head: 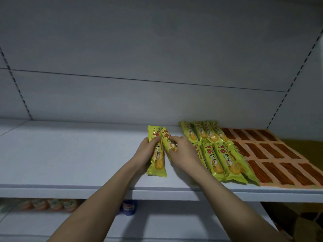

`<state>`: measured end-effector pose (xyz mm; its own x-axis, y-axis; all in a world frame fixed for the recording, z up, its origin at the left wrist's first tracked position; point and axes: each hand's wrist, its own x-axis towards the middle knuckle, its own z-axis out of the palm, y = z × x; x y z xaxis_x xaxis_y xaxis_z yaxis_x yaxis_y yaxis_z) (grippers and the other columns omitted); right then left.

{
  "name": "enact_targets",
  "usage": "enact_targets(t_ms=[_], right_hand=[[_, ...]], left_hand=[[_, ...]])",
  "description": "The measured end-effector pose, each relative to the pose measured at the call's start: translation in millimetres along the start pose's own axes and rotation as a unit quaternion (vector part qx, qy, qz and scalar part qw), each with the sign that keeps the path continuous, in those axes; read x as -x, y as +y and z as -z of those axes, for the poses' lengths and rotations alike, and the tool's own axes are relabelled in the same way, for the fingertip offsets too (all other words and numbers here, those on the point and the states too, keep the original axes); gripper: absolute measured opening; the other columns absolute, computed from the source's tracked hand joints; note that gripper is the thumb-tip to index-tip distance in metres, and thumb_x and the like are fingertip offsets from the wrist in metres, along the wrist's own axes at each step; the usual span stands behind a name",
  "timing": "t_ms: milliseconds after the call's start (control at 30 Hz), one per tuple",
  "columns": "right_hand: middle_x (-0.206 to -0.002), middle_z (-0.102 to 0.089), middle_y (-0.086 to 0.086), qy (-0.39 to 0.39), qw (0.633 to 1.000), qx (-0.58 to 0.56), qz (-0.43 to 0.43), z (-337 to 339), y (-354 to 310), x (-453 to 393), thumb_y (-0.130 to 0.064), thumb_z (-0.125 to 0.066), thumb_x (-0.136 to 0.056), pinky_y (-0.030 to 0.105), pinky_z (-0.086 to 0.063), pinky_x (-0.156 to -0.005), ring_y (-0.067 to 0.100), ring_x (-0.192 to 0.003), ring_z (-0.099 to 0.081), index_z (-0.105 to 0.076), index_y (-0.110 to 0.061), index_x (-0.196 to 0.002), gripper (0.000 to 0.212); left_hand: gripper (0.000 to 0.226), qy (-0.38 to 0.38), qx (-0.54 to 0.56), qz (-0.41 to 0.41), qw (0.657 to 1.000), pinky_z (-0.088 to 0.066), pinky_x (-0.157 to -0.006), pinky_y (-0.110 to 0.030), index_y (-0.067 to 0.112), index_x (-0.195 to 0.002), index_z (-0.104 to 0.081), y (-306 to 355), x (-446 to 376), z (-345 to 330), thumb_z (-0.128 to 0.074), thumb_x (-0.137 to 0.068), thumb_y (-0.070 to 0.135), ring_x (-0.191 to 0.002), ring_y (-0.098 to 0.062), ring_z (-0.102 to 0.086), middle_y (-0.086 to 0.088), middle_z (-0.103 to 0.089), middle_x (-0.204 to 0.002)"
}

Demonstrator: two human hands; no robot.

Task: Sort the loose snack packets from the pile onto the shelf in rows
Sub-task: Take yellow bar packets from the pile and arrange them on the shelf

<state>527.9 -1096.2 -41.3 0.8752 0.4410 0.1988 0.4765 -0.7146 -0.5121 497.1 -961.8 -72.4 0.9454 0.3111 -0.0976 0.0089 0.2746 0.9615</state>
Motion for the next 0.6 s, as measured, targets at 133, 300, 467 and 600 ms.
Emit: enact_targets(t_ms=[133, 300, 467, 600], right_hand=[[-0.123, -0.054, 0.013, 0.01, 0.996, 0.086, 0.003, -17.9, -1.9, -34.0, 0.0, -0.054, -0.091, 0.036, -0.043, -0.096, 0.033, -0.118, -0.051, -0.061, -0.014, -0.131, 0.043], [-0.127, -0.049, 0.014, 0.017, 0.984, 0.175, -0.016, -35.0, 3.3, -70.7, 0.0, -0.057, -0.092, 0.036, -0.042, -0.096, 0.033, -0.119, -0.048, -0.059, -0.008, -0.122, 0.032], [-0.132, -0.049, 0.014, 0.028, 0.97, 0.23, -0.075, -36.2, 18.8, -104.6, -0.001, -0.062, -0.09, 0.035, -0.043, -0.094, 0.032, -0.12, -0.049, -0.058, -0.009, -0.126, 0.037], [-0.129, -0.05, 0.016, 0.028, 0.966, 0.233, -0.112, -33.7, 22.8, -116.5, 0.005, -0.054, -0.09, 0.036, -0.044, -0.093, 0.035, -0.121, -0.049, -0.06, -0.007, -0.122, 0.035]], left_hand=[[0.037, 0.052, -0.071, -0.049, 0.995, -0.052, -0.08, -0.046, 0.012, -0.09, -0.067, -0.2, -32.1, 18.0, -0.07, -0.084, 0.048, -0.079, -0.026, -0.066, -0.011, -0.071, -0.084], [0.021, 0.12, -0.197, -0.111, 0.967, -0.043, -0.058, -0.01, 0.027, -0.111, -0.053, -7.3, -48.5, 29.4, -0.065, -0.096, 0.036, -0.073, -0.009, -0.066, 0.002, -0.067, -0.08], [0.052, 0.113, -0.155, -0.106, 0.976, -0.047, -0.055, -0.009, 0.023, -0.14, -0.044, -16.8, -57.8, 30.8, -0.068, -0.095, 0.034, -0.064, 0.003, -0.068, 0.003, -0.069, -0.085], [0.044, 0.112, -0.139, -0.101, 0.979, -0.05, -0.056, -0.012, 0.024, -0.133, -0.049, -16.8, -63.0, 32.6, -0.068, -0.095, 0.034, -0.065, -0.003, -0.07, -0.001, -0.072, -0.088]])
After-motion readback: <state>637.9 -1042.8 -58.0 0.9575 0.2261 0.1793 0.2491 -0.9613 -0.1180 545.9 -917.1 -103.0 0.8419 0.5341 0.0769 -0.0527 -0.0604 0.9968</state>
